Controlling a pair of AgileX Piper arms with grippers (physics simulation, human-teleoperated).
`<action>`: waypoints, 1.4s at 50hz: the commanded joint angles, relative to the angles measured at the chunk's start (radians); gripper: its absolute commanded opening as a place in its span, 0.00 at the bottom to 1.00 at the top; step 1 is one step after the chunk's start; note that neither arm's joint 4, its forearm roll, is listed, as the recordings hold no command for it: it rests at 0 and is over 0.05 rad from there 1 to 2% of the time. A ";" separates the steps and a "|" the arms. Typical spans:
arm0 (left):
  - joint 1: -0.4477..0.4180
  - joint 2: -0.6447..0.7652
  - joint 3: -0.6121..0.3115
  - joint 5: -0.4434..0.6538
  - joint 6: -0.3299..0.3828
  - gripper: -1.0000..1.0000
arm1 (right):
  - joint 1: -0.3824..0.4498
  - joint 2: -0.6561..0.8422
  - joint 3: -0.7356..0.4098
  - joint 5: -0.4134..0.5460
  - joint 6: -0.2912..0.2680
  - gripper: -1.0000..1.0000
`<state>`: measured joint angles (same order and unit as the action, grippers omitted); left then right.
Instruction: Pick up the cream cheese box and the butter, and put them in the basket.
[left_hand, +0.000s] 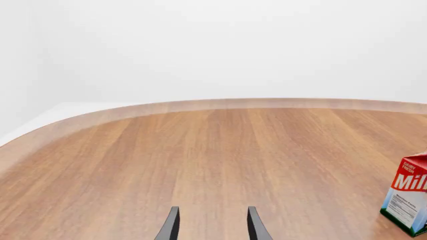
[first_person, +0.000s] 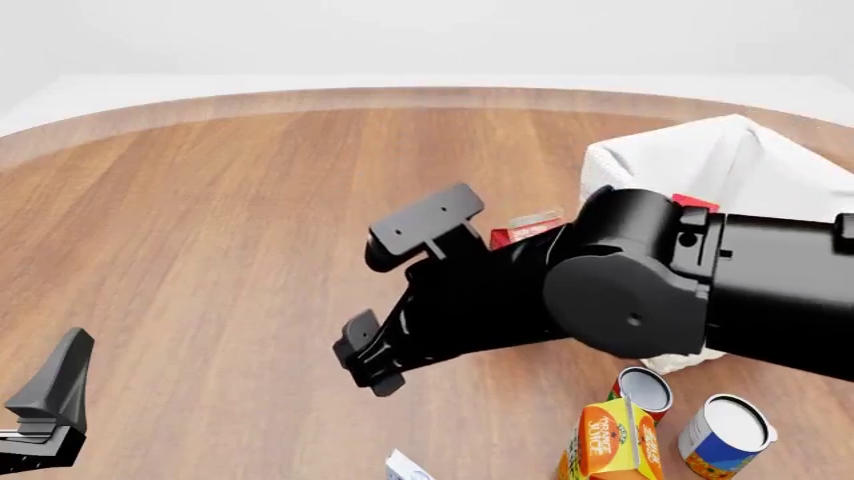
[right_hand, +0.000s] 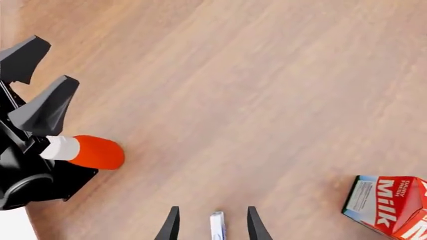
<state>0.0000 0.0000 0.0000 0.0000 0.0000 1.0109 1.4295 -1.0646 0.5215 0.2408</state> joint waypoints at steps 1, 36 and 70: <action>0.000 0.000 0.000 0.000 0.000 1.00 | -0.021 0.003 0.011 0.030 -0.018 1.00; 0.000 0.000 0.000 0.000 0.000 1.00 | 0.000 0.091 0.095 -0.076 0.078 1.00; 0.000 0.000 0.000 0.000 0.000 1.00 | 0.015 0.105 0.161 -0.109 0.124 1.00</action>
<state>0.0000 0.0000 0.0000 0.0000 0.0000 1.0264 1.5319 -0.9173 0.4163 0.3598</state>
